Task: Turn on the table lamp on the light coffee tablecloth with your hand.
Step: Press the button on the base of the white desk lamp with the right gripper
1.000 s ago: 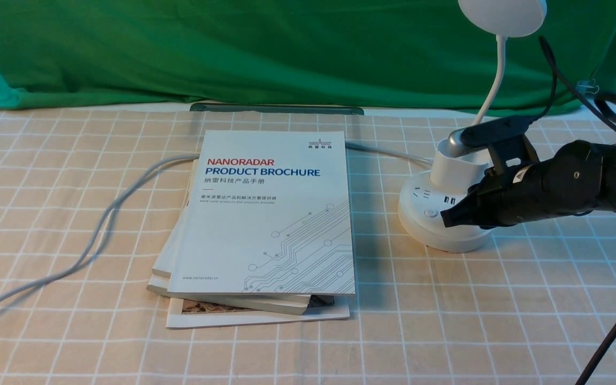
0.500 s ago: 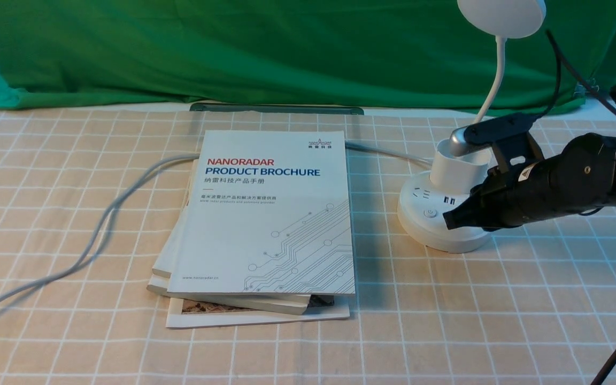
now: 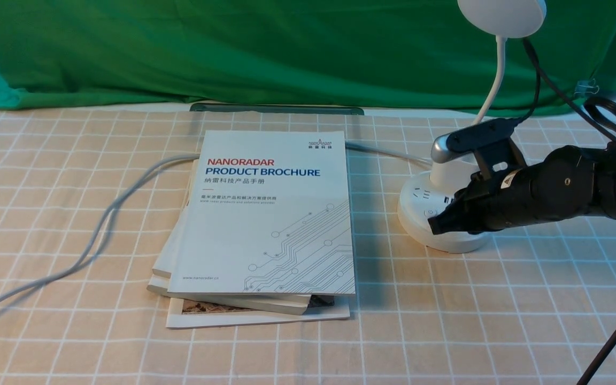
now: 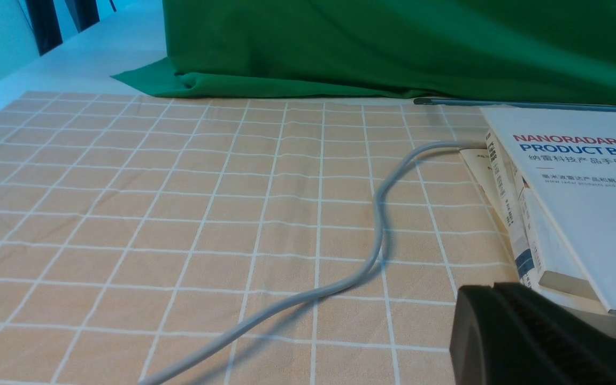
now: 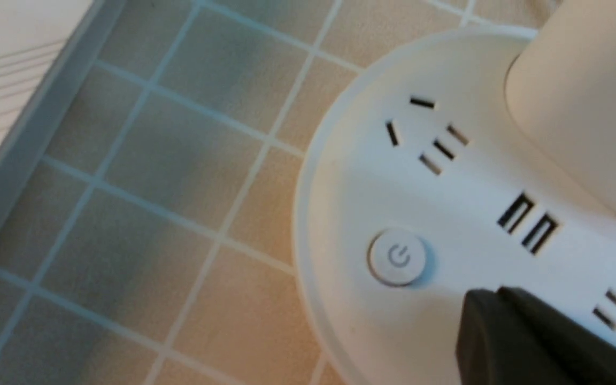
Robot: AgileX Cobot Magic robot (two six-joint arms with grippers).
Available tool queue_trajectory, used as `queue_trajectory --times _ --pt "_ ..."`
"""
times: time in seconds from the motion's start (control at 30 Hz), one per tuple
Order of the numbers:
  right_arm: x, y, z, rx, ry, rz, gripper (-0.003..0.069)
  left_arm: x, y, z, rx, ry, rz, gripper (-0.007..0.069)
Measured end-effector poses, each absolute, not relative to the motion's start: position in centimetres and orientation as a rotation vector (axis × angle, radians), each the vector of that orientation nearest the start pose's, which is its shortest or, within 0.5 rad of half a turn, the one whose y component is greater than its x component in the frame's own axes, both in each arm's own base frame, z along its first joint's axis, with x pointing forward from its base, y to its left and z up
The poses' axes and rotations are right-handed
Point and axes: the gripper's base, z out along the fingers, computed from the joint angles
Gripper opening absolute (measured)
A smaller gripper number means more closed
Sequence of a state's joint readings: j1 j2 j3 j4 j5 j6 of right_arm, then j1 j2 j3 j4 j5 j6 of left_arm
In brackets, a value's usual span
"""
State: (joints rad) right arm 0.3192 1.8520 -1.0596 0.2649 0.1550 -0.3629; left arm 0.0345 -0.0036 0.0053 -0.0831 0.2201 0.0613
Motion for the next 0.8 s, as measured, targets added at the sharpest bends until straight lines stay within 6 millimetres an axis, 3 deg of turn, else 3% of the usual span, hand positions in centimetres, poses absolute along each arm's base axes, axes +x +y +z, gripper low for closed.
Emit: queue_trajectory --times 0.33,0.8 --pt "36.2 10.8 16.7 -0.456 2.417 0.148 0.0030 5.6 0.0 19.2 -0.032 1.704 -0.004 0.0021" --pt "36.1 11.3 16.7 -0.477 2.416 0.150 0.0030 5.6 0.0 19.2 -0.032 1.704 -0.004 0.0021"
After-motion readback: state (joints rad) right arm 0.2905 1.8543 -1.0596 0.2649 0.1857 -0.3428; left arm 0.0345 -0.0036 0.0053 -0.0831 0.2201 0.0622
